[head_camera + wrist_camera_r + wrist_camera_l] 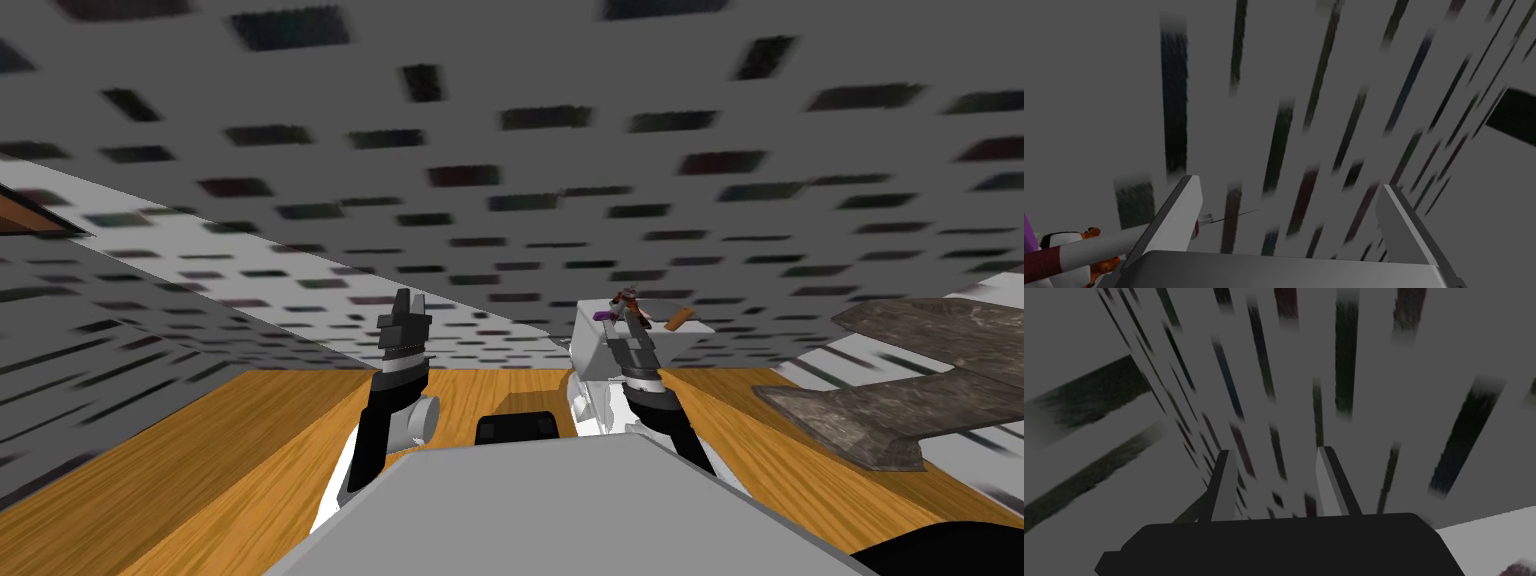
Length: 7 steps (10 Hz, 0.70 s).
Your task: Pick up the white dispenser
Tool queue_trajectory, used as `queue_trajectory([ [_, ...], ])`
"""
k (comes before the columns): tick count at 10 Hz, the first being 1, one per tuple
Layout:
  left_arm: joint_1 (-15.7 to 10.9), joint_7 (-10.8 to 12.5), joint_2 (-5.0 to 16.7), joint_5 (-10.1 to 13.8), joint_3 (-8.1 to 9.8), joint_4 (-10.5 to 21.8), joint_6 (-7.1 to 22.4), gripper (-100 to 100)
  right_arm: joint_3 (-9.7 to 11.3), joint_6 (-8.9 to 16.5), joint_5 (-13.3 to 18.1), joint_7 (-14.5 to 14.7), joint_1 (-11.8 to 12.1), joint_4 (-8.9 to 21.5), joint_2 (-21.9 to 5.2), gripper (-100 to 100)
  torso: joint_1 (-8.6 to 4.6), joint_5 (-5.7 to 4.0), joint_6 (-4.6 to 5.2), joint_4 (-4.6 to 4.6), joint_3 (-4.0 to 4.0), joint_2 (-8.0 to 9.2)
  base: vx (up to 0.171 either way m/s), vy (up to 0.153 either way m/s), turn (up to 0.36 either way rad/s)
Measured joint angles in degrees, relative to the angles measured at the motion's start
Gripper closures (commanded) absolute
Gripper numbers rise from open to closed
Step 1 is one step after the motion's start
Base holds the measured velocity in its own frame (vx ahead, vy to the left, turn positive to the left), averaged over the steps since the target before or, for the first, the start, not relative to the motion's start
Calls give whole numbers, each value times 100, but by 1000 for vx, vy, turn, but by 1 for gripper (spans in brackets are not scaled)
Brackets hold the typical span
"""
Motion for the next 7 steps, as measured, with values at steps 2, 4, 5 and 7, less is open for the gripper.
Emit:
queue_trajectory([
  [2,0,0,0,0,0,0,0,0,-65,-105,-10,-55,307,256,-165,-100,-10,-2,0,0,0,1,-9,98,-4],
  [4,0,0,0,0,0,0,0,0,-113,-135,-5,-82,563,439,-305,-100,-15,-3,-1,-1,-2,-4,4,96,-2],
  [5,0,0,0,0,0,0,0,0,-127,-91,-5,-92,728,399,-350,-100,-15,-2,-1,-1,-3,-5,13,90,-1],
  [7,0,0,1,0,1,0,0,0,-225,-66,-24,-138,989,576,-530,-100,-22,-3,-1,-1,-3,-5,1,87,2],
])
